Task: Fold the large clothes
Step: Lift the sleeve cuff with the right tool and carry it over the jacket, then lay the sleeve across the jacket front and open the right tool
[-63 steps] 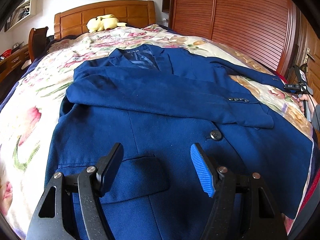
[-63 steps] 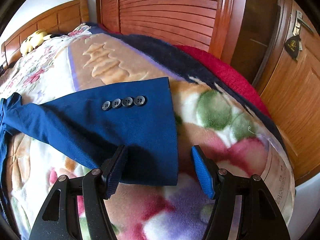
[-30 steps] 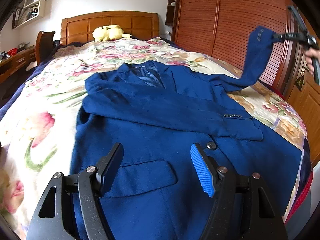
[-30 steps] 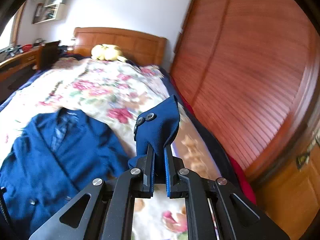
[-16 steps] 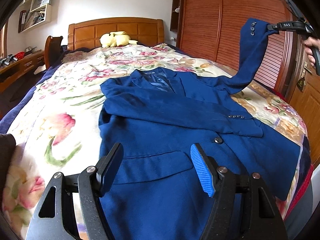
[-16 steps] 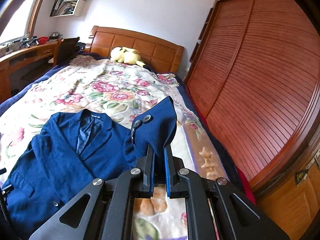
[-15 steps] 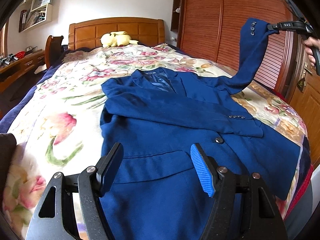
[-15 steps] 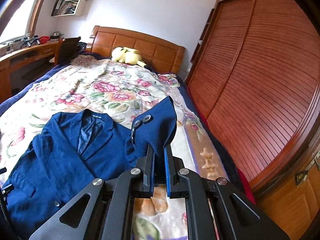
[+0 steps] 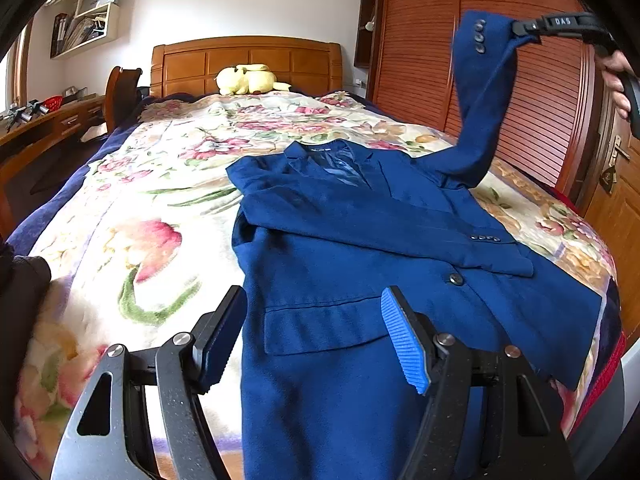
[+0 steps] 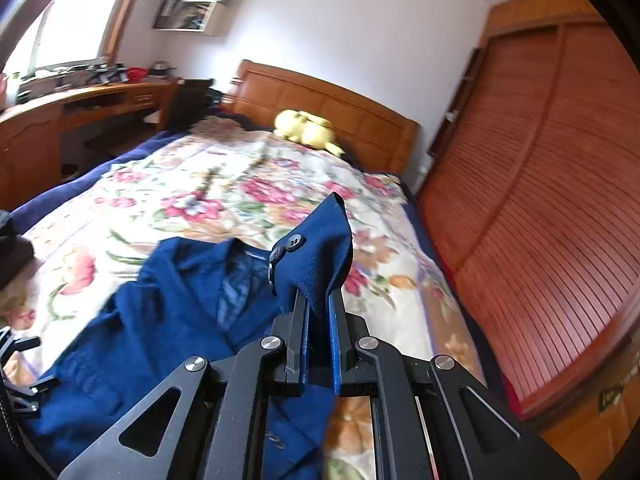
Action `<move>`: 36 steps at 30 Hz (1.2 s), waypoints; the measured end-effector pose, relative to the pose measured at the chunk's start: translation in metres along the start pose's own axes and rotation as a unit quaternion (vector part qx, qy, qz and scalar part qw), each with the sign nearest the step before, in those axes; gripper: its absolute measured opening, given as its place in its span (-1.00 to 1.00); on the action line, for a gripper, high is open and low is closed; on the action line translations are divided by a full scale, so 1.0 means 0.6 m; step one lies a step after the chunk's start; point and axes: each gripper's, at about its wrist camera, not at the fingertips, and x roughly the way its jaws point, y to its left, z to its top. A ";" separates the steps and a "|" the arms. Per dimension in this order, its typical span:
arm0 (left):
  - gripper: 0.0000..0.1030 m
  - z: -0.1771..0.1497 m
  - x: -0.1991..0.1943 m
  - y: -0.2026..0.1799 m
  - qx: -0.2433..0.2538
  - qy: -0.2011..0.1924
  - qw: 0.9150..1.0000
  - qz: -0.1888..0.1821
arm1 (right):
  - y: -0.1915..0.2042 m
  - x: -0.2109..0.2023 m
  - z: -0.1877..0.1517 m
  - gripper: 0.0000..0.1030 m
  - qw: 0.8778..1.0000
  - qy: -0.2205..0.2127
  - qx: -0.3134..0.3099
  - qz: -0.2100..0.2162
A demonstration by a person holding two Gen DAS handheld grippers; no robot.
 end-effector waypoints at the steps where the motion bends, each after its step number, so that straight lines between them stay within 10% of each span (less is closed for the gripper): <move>1: 0.37 0.000 -0.001 0.002 -0.001 0.000 1.000 0.001 | 0.011 -0.002 0.002 -0.84 1.000 -0.002 -0.005 0.008; 36: 0.37 0.001 0.007 0.032 -0.014 0.000 1.000 0.015 | 0.124 0.058 -0.167 -0.69 0.973 0.129 0.030 0.191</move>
